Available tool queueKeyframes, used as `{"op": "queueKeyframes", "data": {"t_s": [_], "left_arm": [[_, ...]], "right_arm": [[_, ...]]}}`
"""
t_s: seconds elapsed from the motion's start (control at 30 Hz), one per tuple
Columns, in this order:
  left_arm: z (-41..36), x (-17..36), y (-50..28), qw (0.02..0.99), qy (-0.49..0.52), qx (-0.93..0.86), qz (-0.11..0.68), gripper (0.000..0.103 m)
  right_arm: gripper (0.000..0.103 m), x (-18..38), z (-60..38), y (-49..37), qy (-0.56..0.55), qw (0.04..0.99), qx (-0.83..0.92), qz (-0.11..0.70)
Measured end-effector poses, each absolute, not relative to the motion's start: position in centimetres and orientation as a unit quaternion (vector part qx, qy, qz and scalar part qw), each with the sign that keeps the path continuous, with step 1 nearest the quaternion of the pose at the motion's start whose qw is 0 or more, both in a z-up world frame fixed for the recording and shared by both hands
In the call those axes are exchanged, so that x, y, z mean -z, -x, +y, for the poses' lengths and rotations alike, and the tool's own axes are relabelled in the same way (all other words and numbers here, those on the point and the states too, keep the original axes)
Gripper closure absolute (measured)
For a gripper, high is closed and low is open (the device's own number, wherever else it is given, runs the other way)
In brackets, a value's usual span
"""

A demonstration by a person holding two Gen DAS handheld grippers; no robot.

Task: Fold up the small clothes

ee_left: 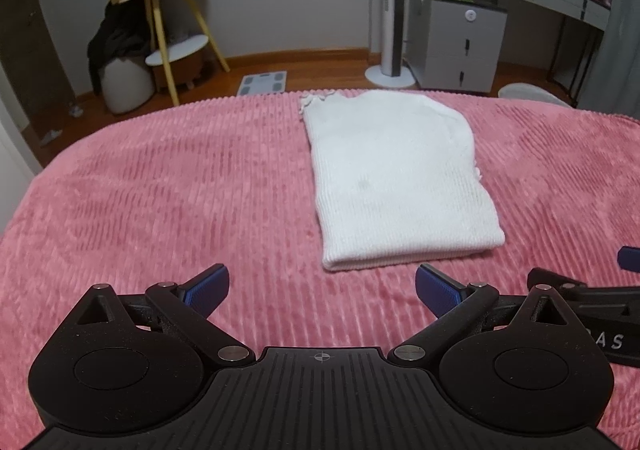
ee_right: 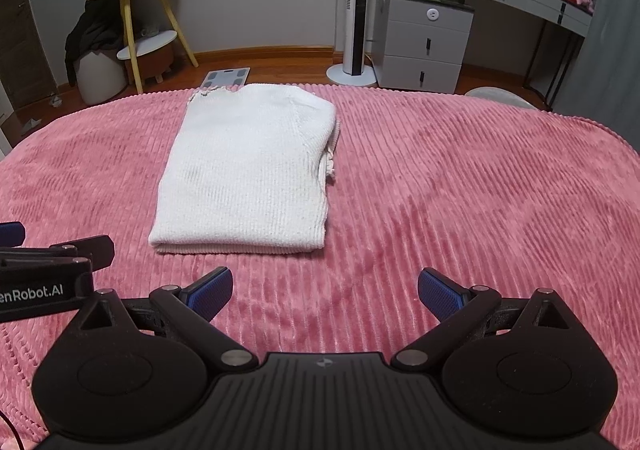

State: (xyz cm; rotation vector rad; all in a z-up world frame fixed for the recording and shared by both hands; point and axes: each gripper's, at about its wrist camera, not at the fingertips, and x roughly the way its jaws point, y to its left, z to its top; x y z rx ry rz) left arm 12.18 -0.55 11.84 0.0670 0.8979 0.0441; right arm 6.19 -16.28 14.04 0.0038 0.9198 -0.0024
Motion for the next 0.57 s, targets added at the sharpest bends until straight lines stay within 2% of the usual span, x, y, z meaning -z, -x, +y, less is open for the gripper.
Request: {"op": "queueKeyframes", "data": {"t_s": [0.57], "left_arm": [[-1.04,-11.31,-11.67,0.898,-0.058,-0.020,0.435,0.000]], "right_arm": [[0.004,-14.15,-16.41,-6.12,-0.008,0.897,0.006,0.441]]}}
